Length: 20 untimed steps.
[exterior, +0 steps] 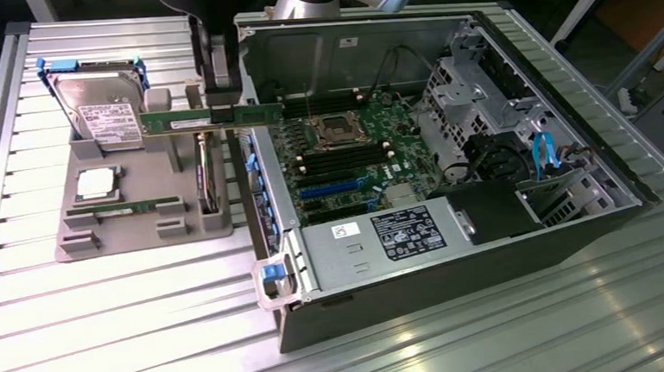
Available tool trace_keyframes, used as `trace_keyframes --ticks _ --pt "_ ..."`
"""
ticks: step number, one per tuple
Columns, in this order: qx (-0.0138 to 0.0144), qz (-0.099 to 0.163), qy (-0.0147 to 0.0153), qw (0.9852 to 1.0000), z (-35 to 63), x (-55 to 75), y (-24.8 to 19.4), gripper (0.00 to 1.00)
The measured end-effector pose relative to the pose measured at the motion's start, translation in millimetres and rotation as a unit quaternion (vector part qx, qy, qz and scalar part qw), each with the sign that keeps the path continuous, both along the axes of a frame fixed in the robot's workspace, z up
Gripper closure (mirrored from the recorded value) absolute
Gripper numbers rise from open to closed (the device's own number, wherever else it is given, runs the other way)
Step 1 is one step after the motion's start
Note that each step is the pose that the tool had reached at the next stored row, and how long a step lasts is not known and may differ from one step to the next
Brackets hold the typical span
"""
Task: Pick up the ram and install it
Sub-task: 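Pick up the ram and move it above insertion slot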
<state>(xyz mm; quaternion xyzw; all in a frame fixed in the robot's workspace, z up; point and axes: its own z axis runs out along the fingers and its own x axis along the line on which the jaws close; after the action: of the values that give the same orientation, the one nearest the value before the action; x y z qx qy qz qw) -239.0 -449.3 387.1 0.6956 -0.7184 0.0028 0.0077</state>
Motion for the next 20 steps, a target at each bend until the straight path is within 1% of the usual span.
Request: trace_keyframes --ticks 7,8,15,16,17,20 --pt "0.0 0.0 0.0002 1.0 0.0 4.5 0.0 0.88" --pt "0.0 0.0 0.0009 1.0 0.0 19.2 0.0 0.88" --pt "0.0 0.0 0.0016 1.0 0.0 26.6 0.0 0.88" --pt "0.0 0.0 0.002 1.0 0.0 33.2 0.0 0.88" --pt "0.0 0.0 0.0031 1.0 0.0 44.2 0.0 0.88" --pt "0.0 0.0 0.0042 1.0 -0.1 52.8 0.0 0.88"
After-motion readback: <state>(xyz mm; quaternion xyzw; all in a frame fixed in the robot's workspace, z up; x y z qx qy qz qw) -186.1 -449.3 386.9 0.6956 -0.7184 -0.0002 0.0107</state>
